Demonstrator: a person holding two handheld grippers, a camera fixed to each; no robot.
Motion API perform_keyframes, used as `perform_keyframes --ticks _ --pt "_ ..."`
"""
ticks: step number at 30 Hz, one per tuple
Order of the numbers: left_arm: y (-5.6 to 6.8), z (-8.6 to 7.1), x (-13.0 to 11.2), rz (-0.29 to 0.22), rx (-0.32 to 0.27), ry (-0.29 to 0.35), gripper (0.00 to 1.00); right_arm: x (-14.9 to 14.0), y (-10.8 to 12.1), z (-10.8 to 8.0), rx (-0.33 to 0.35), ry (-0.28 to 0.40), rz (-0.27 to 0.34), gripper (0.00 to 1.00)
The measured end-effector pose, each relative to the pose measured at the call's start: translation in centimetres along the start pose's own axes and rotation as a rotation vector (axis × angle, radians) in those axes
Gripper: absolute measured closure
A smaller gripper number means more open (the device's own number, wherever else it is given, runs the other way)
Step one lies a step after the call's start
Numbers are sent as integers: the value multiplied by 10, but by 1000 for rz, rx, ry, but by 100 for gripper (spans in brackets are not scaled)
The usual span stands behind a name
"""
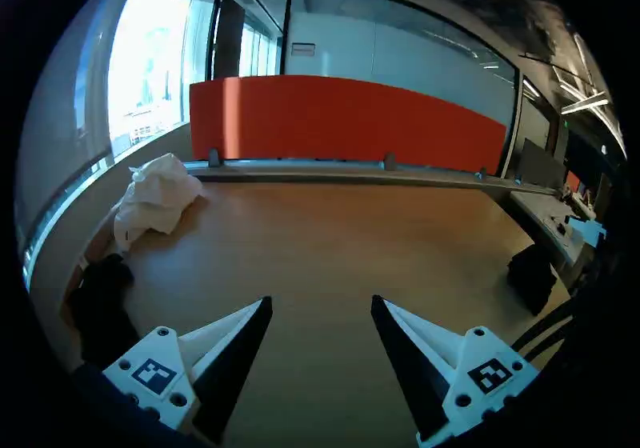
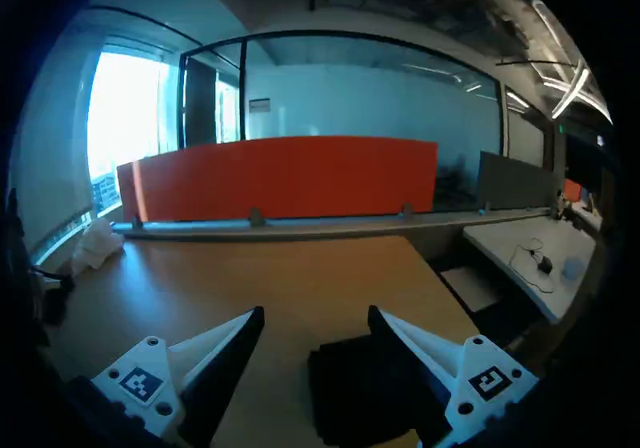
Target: Fold towel
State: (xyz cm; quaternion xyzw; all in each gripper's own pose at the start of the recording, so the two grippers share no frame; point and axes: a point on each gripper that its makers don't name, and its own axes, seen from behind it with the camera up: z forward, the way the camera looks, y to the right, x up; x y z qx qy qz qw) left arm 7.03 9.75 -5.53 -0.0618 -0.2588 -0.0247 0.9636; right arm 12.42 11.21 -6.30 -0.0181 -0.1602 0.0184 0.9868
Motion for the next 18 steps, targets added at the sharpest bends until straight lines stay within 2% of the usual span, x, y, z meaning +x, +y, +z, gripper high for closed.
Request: perform_keyframes --ticks 5,18 --pt "-8 0 18 5 23 58 8 19 -11 1 11 56 24 0" --pt "-23 -1 53 -10 39 178 8 45 -48 2 44 99 -15 0"
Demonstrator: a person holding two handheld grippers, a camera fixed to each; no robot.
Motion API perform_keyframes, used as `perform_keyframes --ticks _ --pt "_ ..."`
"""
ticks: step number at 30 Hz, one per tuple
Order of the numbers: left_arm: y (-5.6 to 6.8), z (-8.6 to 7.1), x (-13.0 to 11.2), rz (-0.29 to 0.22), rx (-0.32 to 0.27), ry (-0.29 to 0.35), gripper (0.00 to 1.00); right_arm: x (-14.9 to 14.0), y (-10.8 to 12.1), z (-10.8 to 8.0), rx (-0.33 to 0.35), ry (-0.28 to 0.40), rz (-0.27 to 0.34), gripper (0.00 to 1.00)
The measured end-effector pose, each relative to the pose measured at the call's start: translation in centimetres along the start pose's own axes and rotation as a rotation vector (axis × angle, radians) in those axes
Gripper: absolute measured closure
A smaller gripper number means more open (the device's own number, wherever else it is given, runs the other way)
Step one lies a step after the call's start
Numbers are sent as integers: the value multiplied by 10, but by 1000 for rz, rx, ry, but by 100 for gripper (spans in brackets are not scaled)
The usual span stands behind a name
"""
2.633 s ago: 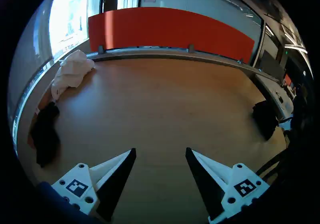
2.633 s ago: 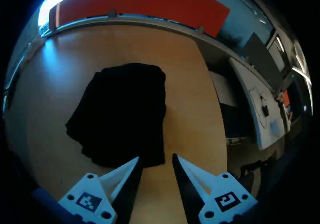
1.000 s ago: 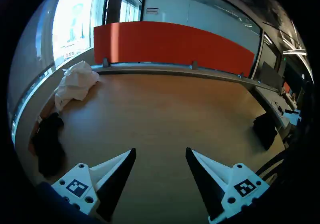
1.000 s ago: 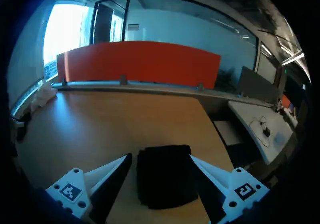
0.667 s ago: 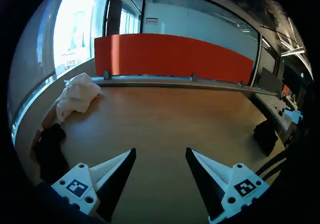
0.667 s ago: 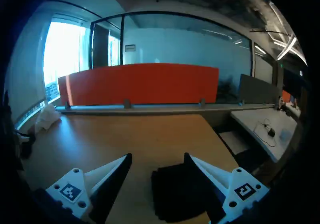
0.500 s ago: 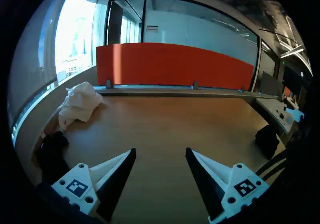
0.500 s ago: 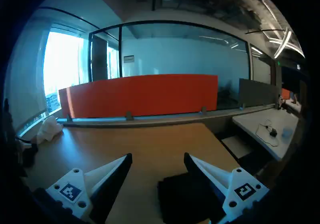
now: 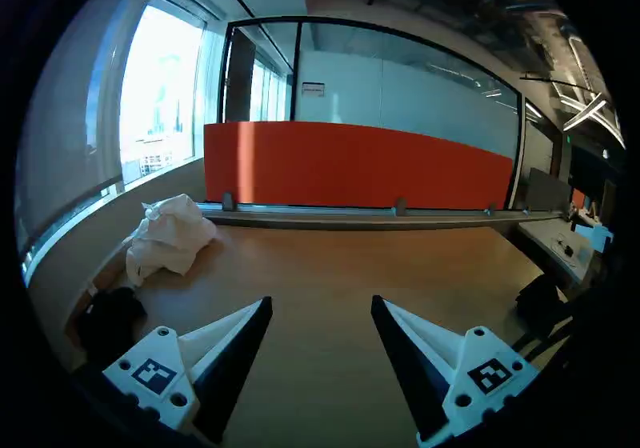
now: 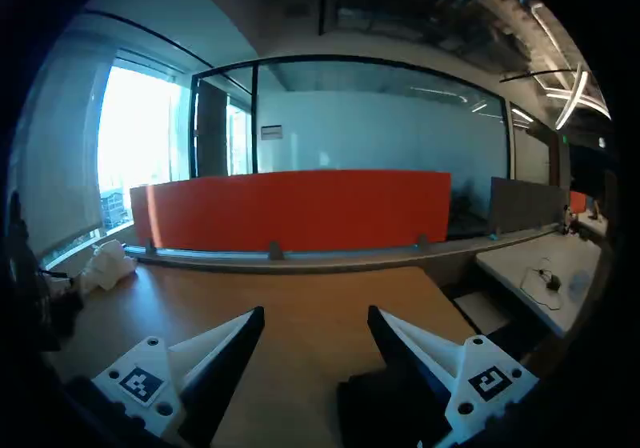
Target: Fold towel
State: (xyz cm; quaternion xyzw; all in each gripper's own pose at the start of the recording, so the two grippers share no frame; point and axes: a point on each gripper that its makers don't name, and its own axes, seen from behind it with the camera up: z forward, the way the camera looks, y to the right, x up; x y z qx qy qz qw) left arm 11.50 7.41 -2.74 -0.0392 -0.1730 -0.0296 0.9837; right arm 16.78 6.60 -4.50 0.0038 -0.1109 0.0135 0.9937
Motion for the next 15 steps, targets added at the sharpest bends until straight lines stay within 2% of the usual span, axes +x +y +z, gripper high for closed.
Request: perform_keyframes --ticks 15 --pt "-10 11 23 -24 -7 88 8 27 -74 27 4 61 -60 0"
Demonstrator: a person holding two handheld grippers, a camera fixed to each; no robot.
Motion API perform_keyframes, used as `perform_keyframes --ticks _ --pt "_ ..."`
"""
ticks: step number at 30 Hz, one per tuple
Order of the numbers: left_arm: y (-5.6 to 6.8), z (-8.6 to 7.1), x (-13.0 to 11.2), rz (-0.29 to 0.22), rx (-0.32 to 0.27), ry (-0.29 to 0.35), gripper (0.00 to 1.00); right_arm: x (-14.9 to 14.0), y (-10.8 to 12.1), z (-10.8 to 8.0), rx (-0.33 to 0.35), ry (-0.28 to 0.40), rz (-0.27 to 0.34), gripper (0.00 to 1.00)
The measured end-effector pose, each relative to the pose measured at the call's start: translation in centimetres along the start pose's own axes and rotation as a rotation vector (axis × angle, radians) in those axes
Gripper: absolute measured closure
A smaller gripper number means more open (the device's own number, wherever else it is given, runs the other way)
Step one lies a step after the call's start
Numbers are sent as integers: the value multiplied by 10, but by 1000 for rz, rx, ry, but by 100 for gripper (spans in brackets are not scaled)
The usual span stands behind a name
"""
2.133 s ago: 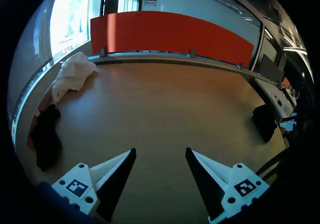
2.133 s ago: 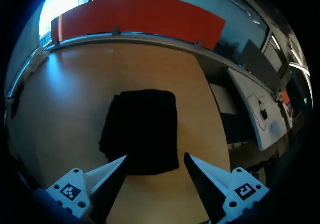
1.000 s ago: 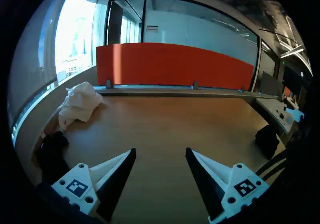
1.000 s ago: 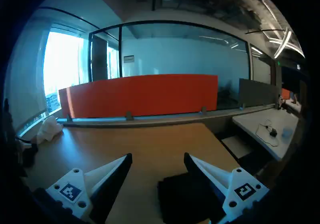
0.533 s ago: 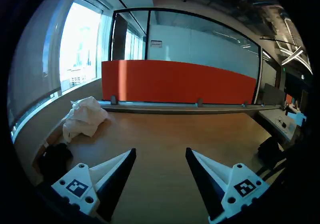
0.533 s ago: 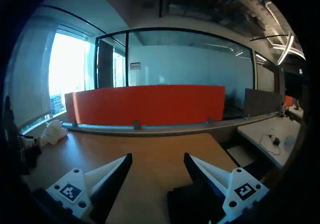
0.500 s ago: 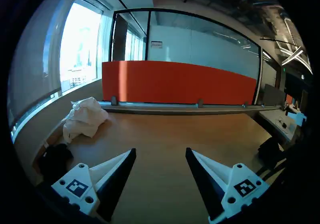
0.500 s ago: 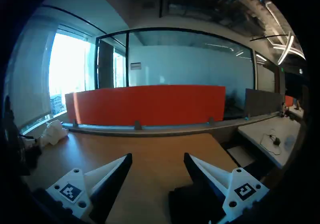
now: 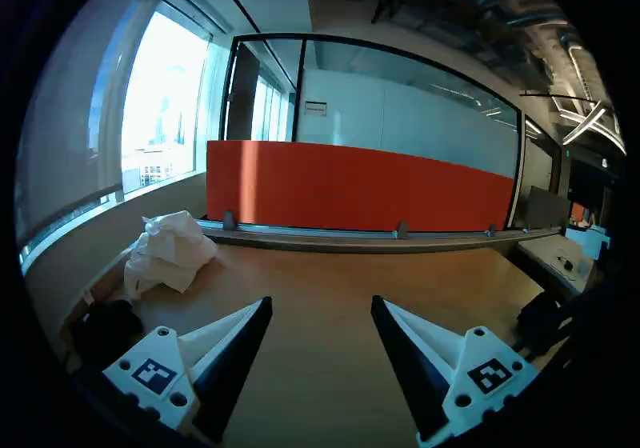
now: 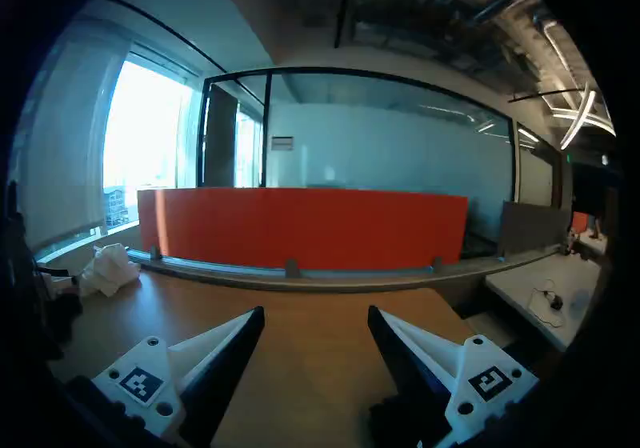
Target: Fold towel
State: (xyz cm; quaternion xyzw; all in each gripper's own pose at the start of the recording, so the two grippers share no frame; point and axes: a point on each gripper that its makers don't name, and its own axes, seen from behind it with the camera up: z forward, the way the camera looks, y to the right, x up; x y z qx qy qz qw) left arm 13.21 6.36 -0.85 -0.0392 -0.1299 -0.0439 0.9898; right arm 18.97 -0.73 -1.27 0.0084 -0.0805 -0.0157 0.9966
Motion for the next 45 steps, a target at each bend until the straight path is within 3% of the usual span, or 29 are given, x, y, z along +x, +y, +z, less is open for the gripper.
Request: perform_keyframes --ticks 9,21,35,45 --pt "-9 6 5 2 3 38 8 12 -42 18 19 21 -13 0" --pt "-24 15 -2 44 23 82 8 14 -76 26 35 -7 9 0" --pt "-43 25 -46 77 4 140 8 10 -66 28 -22 23 14 0" --pt "-60 30 -77 75 22 198 8 -19 -56 30 -60 18 -20 0"
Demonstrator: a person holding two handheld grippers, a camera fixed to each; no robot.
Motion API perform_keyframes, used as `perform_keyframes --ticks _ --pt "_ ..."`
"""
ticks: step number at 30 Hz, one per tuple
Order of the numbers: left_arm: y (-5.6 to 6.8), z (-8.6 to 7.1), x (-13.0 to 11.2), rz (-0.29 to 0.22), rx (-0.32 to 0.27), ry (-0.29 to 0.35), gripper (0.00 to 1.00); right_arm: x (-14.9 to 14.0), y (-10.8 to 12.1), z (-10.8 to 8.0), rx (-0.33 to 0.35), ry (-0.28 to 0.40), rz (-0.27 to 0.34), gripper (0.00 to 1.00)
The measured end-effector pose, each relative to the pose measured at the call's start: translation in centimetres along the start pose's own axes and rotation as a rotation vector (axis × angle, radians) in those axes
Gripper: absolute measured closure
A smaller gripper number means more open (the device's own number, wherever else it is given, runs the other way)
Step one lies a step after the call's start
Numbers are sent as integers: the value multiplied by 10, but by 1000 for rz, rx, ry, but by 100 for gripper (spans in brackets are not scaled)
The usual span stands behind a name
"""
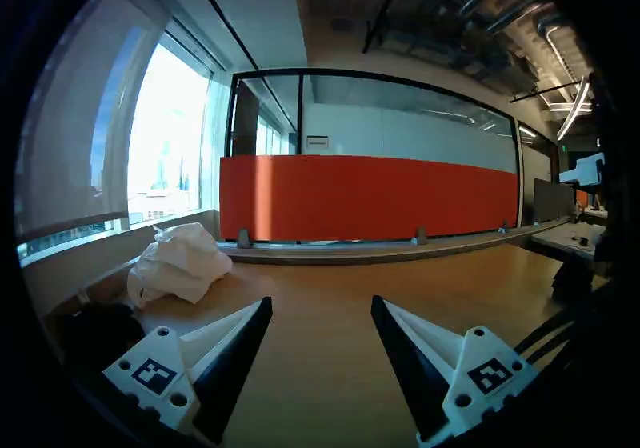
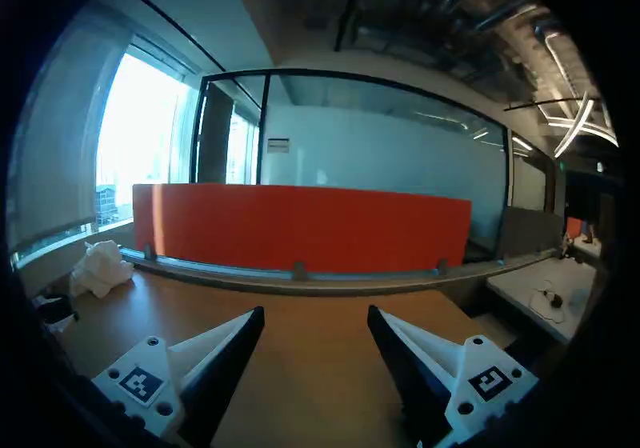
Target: Fold towel
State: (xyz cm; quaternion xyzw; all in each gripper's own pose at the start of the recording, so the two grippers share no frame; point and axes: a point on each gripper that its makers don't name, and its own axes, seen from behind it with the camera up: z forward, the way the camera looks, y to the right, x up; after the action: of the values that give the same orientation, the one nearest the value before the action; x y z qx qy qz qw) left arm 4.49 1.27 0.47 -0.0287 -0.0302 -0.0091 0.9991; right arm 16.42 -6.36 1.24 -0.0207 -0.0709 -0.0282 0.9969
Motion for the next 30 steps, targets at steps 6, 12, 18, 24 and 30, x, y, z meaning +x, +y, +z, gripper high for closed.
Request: perform_keyframes --ticks 6,12,18,24,30 --pt "-5 -1 -20 2 15 16 8 -14 -4 0 6 -9 -3 0" --pt "-8 0 -37 -6 26 26 8 -27 -6 0 13 -19 -13 0" --pt "-11 1 -42 -4 32 48 8 -29 -3 -2 10 -16 -20 0" --pt "-10 0 -42 16 35 61 8 -33 1 -2 5 -14 -6 0" --pt "-11 -3 -42 15 49 62 9 -36 7 -3 -1 -16 2 0"
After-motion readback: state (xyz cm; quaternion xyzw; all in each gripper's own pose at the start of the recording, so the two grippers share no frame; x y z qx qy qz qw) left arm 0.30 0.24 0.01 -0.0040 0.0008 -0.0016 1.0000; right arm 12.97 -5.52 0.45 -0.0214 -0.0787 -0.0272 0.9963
